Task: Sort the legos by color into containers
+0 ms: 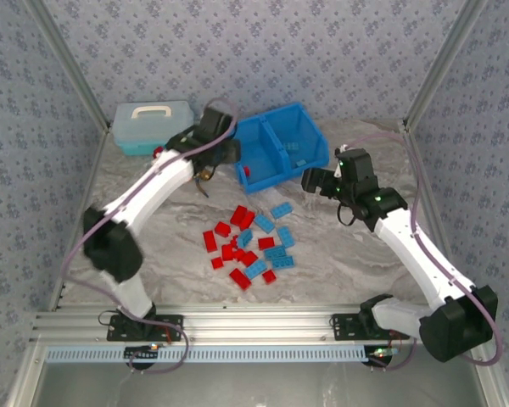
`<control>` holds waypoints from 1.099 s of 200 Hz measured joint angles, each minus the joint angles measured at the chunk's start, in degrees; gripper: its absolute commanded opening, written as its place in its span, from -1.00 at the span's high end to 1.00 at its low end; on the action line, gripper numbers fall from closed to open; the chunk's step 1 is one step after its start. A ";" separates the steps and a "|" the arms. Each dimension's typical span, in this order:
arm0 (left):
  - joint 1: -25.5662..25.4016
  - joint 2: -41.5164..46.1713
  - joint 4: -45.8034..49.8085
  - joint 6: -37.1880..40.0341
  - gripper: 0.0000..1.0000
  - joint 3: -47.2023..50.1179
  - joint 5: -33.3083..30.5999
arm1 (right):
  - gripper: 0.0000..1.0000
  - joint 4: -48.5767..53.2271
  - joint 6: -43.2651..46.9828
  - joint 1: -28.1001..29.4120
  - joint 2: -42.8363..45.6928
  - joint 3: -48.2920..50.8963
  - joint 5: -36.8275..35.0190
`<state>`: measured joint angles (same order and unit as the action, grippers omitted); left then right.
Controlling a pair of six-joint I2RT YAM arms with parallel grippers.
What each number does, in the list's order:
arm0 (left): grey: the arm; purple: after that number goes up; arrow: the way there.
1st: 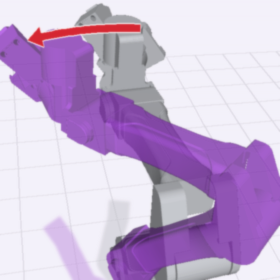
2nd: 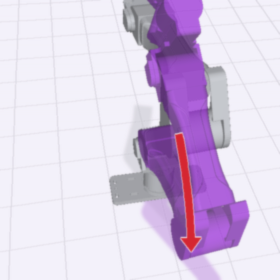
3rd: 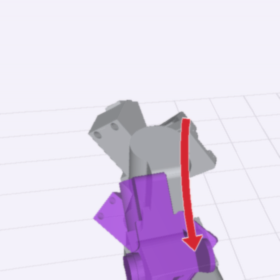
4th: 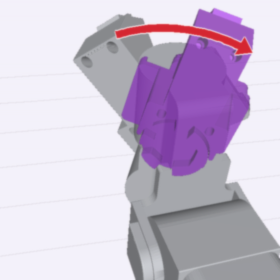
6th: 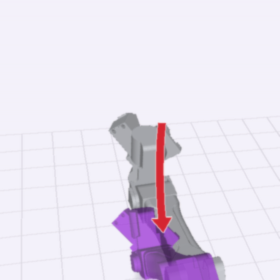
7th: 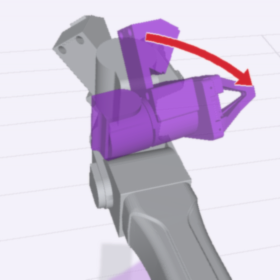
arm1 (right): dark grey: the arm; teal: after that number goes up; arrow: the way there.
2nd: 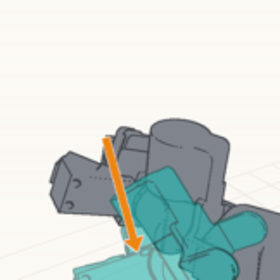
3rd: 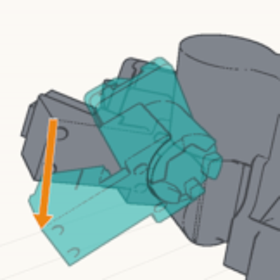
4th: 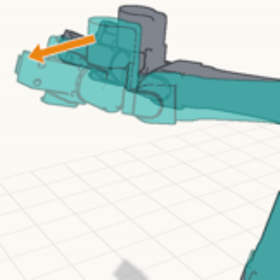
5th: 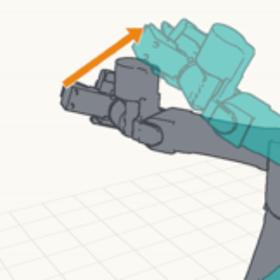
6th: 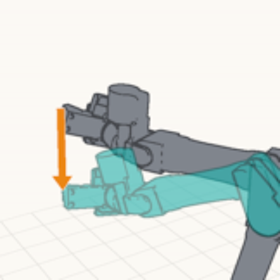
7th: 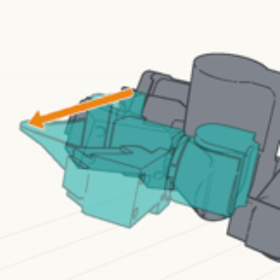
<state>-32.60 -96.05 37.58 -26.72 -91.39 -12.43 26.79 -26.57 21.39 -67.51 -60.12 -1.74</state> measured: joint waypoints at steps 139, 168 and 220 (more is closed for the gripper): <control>-4.44 11.74 -8.31 -18.23 -0.16 44.81 11.43 | -0.97 -3.91 -1.09 -0.02 -9.33 -1.27 2.56; -4.44 9.05 -9.18 -17.73 0.15 44.81 9.73 | -0.97 -3.91 -1.14 -0.02 -9.33 -1.29 2.58; -4.42 9.16 -9.25 -17.81 0.47 44.85 6.84 | -0.97 -3.91 -1.33 0.00 -9.33 -1.31 2.58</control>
<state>-37.01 -86.89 28.34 -44.53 -46.54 -5.58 22.87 -27.90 21.39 -76.84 -61.43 0.84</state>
